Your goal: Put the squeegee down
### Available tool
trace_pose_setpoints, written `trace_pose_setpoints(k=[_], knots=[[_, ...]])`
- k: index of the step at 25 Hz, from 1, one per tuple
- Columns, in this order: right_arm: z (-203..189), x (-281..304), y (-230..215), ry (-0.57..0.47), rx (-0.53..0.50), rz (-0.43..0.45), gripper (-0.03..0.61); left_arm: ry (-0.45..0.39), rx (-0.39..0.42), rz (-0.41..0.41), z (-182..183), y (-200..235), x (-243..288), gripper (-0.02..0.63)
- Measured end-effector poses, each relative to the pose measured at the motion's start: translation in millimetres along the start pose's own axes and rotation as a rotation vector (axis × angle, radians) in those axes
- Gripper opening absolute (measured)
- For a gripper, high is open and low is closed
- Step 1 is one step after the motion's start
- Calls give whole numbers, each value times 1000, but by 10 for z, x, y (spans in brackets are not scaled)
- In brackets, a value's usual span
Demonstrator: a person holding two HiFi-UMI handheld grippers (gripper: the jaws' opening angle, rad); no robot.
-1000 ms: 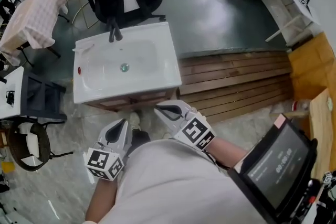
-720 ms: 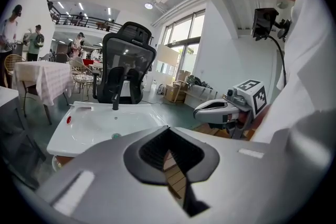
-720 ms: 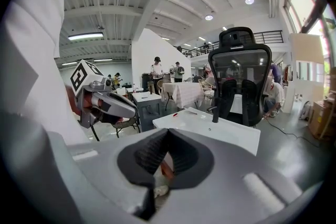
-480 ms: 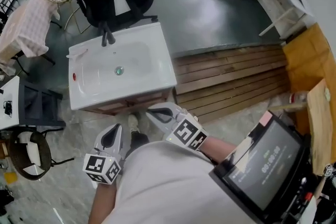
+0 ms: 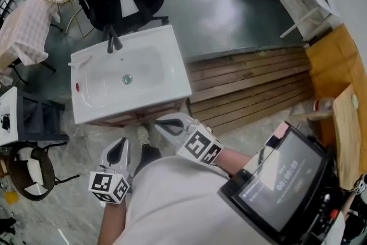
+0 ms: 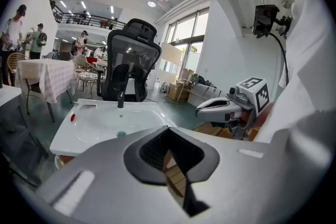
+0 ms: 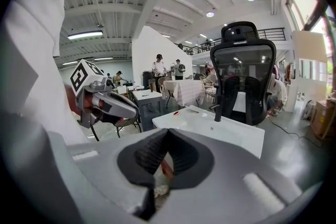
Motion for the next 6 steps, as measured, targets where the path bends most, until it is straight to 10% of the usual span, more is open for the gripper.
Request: trace_pose_setpoints(k=[6], knots=[[35,150,-136,8,-5,2,2,-4,2,13,46,184,141,8]])
Point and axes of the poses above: the fingertips, and each gripper's own axes: x forward along the fingers, y to its left, z out of its top, the point moved 9 cm from there along -x, backward along the fingers, and after that the axes turned 7 degrees about x, right-handed, at the moved point
